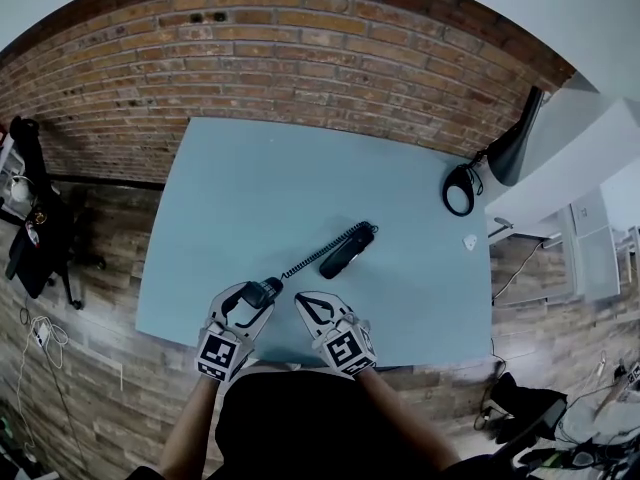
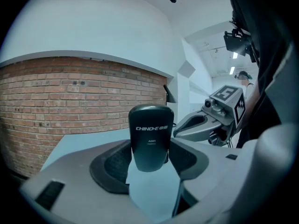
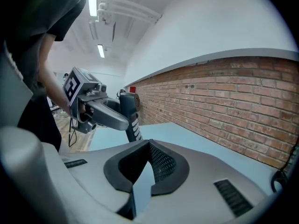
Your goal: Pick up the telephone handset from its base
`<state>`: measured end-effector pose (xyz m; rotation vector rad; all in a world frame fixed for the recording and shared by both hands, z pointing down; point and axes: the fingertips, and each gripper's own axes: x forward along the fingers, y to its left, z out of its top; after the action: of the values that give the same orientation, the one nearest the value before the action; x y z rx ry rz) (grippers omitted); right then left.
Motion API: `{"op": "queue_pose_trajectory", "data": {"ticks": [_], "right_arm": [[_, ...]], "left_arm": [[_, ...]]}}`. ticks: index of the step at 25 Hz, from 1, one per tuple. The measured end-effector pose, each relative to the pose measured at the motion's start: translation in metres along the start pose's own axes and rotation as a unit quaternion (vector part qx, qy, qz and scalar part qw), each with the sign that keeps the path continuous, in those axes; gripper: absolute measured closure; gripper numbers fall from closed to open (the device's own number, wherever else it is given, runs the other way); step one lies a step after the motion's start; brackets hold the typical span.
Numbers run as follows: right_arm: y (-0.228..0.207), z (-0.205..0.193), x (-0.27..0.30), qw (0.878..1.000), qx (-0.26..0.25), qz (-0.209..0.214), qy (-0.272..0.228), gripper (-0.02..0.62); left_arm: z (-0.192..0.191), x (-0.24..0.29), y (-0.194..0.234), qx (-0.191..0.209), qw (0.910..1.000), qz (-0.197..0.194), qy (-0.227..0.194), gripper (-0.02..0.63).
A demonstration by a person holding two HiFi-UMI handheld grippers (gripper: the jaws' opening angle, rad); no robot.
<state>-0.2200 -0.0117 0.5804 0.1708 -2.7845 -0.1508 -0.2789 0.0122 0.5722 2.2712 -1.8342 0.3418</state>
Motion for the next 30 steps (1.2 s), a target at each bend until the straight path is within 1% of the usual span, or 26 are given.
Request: {"op": "queue_pose_trajectory", "data": {"ticks": [9, 13, 21, 25, 30], "right_arm": [[-0.004, -0.005, -0.001, 1.0, 0.006, -0.004, 0.006, 0.58], [-0.004, -0.008, -0.002, 1.0, 0.005, -0.004, 0.009, 0.58], [-0.003, -0.011, 0.002, 1.0, 0.007, -0.001, 0.017, 0.58], [-0.002, -0.014, 0.003, 1.0, 0.008, -0.001, 0.02, 0.58], [0.004, -0.013, 0.006, 1.0, 0.007, 0.01, 0.02, 0.58]], "left_arm": [[-0.013, 0.013, -0.002, -0.006, 0.9999, -0.009, -0.001, 0.331], [-0.024, 0.016, -0.002, -0.005, 0.9999, -0.007, 0.011, 0.331], [-0.058, 0.014, 0.004, -0.015, 0.9989, -0.004, 0.043, 0.331], [-0.069, 0.012, 0.004, -0.023, 0.9987, -0.004, 0.046, 0.33], [-0.075, 0.01, 0.002, -0.018, 0.9987, -0.01, 0.047, 0.331]]}}
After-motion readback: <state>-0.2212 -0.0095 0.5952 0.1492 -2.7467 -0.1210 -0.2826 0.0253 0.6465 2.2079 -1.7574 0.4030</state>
